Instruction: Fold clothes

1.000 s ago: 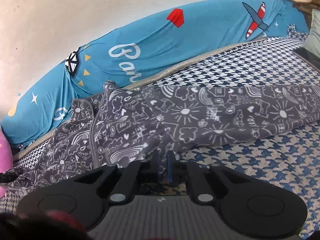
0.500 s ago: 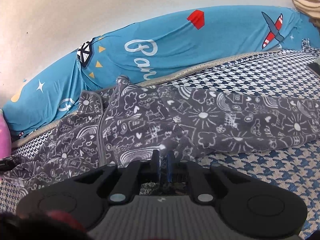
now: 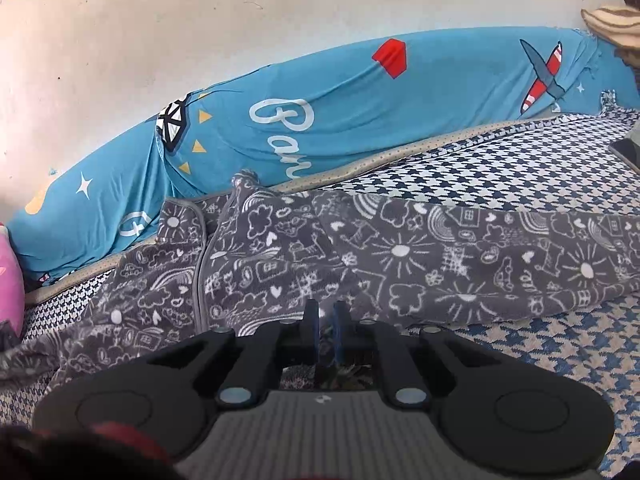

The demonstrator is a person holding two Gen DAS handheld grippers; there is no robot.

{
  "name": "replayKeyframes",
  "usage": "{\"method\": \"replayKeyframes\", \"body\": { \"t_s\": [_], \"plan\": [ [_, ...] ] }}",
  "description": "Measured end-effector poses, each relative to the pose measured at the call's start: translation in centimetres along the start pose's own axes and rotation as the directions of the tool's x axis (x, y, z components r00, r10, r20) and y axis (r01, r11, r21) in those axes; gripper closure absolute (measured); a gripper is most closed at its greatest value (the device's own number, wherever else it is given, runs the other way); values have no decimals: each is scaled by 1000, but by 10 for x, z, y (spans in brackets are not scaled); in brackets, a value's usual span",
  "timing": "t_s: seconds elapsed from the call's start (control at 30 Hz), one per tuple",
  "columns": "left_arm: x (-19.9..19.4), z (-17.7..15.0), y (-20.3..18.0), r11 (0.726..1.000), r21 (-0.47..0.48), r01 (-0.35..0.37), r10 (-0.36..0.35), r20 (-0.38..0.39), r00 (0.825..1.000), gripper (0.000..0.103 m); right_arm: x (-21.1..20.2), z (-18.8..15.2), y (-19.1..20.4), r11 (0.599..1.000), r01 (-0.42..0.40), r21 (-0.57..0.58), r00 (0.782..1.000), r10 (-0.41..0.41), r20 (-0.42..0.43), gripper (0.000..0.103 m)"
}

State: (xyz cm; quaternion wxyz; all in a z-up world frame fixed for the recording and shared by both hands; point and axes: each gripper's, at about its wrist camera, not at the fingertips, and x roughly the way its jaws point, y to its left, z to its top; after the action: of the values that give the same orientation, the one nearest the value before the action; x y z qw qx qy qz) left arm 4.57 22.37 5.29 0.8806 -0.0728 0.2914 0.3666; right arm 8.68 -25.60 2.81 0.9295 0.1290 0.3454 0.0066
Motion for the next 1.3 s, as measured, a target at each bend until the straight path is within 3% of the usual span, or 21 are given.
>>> {"method": "replayKeyframes", "body": {
  "t_s": [0.13,0.33,0.6,0.7,0.87,1.13,1.3],
  "plan": [
    [-3,-30,30,1000,-6,-9,8,-134,991,66,-4,3,-7,1000,-6,19,1000,6,4,93],
    [-30,-54,55,999,25,-22,26,-168,985,49,-10,4,-11,1000,0,31,1000,0,10,93],
    [-46,-77,71,1000,10,16,-13,-277,961,46,-13,7,-21,998,25,56,1000,-26,13,93],
    [-56,-81,74,1000,2,16,-15,-246,969,43,-14,8,-23,998,30,62,999,-31,15,93],
    [-69,-78,75,1000,11,13,-11,-170,985,24,-15,8,-24,997,29,70,999,-30,18,93],
    [-62,-74,97,992,-76,-98,86,-145,986,23,-14,8,-29,996,32,82,999,-33,16,93],
    [-57,-76,120,968,-199,-155,122,-168,978,18,-15,7,-31,996,35,84,999,-37,17,93]
  ]
}}
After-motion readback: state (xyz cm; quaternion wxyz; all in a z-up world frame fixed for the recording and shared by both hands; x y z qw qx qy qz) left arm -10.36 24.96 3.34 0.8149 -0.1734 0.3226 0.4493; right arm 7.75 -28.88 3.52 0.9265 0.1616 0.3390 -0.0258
